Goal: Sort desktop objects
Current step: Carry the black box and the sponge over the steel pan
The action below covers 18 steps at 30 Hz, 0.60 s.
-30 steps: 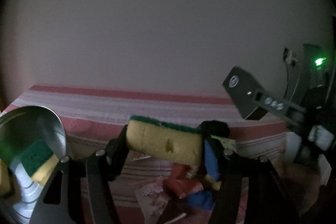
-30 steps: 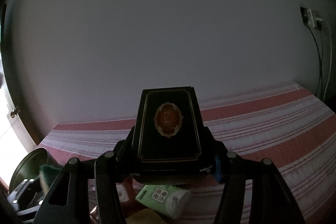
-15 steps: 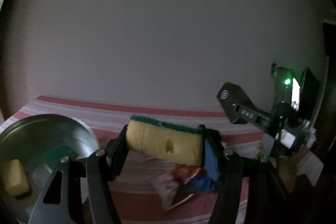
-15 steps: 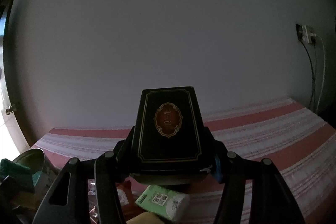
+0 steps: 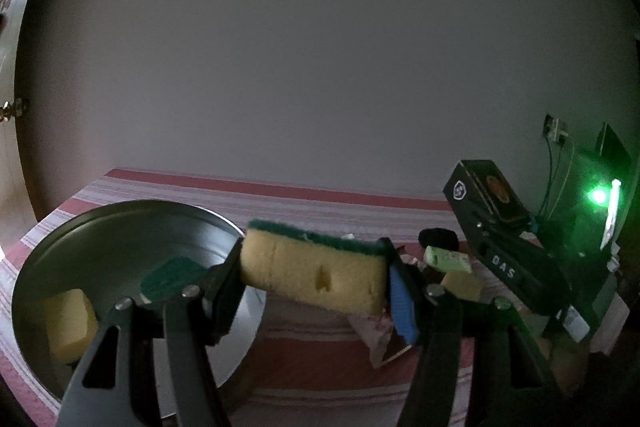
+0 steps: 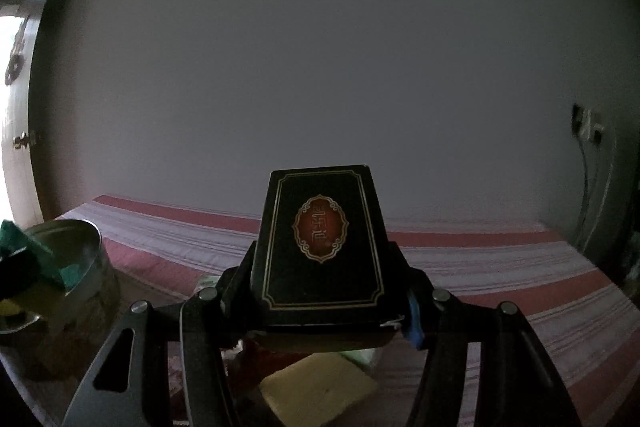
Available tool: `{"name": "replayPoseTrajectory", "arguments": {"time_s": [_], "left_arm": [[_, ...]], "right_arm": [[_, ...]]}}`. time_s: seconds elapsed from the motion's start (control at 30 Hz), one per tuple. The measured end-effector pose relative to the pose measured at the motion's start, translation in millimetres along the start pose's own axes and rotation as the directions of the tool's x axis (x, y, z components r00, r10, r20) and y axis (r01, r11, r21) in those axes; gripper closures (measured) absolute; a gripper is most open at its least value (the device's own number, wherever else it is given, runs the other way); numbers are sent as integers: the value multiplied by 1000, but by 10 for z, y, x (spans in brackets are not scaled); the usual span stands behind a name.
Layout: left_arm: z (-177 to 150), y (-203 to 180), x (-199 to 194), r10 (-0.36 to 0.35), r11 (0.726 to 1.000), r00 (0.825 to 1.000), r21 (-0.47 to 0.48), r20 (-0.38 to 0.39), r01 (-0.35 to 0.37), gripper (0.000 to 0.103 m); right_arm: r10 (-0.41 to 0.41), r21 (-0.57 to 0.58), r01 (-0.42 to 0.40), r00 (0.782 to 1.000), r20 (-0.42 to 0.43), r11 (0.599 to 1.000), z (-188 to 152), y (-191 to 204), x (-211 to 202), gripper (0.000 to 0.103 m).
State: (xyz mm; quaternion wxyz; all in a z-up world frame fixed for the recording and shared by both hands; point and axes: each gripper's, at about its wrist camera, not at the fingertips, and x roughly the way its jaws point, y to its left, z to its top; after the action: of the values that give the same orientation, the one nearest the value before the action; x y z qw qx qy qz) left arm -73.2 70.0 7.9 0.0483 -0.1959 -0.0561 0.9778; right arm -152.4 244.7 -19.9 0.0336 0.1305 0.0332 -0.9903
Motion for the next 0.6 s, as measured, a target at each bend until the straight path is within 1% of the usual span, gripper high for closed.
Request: {"name": "replayPoseTrajectory", "arguments": {"time_s": [0.07, 0.13, 0.3, 0.33, 0.37, 0.6], "left_arm": [[18, 16, 18, -6, 1000, 1000, -7, -5, 6, 41], [20, 2, 4, -8, 1000, 1000, -7, -4, 8, 41], [69, 54, -68, -3, 1000, 1000, -14, 2, 3, 41], [65, 41, -110, -4, 1000, 1000, -16, 4, 4, 41], [55, 116, -181, 0, 1000, 1000, -17, 6, 0, 41], [47, 321, -287, 33, 999, 999, -43, 9, -33, 41]], "right_arm": [[4, -5, -4, 1000, 3, 1000, -22, 62, -57, 42], [21, 11, -21, 1000, -10, 1000, -48, -37, -115, 42], [30, -1, -30, 1000, -6, 1000, -78, 81, -231, 42], [47, 6, -47, 999, -12, 999, -92, 106, -245, 42], [61, 12, -61, 998, -19, 998, -99, 116, -260, 42], [129, 24, -128, 991, -29, 991, -59, 371, -413, 42]]}}
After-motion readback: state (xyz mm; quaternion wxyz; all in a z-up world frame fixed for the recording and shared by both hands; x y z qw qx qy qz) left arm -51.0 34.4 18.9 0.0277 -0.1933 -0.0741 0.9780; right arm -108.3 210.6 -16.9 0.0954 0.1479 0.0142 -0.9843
